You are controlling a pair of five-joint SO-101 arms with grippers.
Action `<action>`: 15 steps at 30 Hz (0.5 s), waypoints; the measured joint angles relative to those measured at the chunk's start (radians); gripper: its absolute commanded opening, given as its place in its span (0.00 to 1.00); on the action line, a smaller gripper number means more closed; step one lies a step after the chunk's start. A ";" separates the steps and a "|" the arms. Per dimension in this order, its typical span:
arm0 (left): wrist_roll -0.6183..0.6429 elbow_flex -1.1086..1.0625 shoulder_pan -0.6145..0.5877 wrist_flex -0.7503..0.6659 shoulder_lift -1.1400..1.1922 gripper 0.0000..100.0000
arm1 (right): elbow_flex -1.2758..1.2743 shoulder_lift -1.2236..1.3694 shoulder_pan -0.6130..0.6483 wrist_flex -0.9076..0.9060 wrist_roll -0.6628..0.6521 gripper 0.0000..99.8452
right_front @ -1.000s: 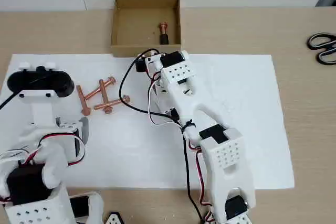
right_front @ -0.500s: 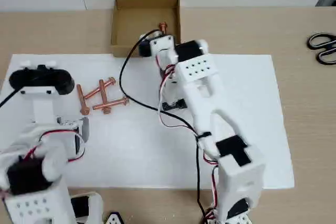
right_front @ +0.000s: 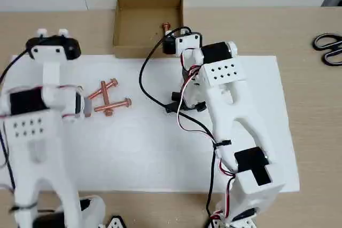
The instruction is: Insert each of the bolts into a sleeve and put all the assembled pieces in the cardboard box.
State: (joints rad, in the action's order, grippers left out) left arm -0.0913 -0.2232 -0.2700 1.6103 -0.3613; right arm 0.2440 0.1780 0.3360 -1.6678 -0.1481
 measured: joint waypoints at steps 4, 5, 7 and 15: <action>0.032 0.032 -0.011 -0.048 0.127 0.18 | 0.000 0.000 0.000 0.000 0.000 0.00; 0.032 0.038 -0.011 -0.060 0.150 0.18 | 0.000 0.000 0.000 0.000 0.000 0.00; 0.023 0.054 -0.011 -0.094 0.184 0.18 | 0.000 0.000 0.000 0.000 0.000 0.00; -0.221 0.063 0.103 -0.132 0.288 0.18 | 0.000 0.000 0.000 0.000 0.000 0.00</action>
State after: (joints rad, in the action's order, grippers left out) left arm -0.3122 -0.1603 -0.1672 1.4784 -0.0729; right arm 0.2440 0.1780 0.3360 -1.6678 -0.1481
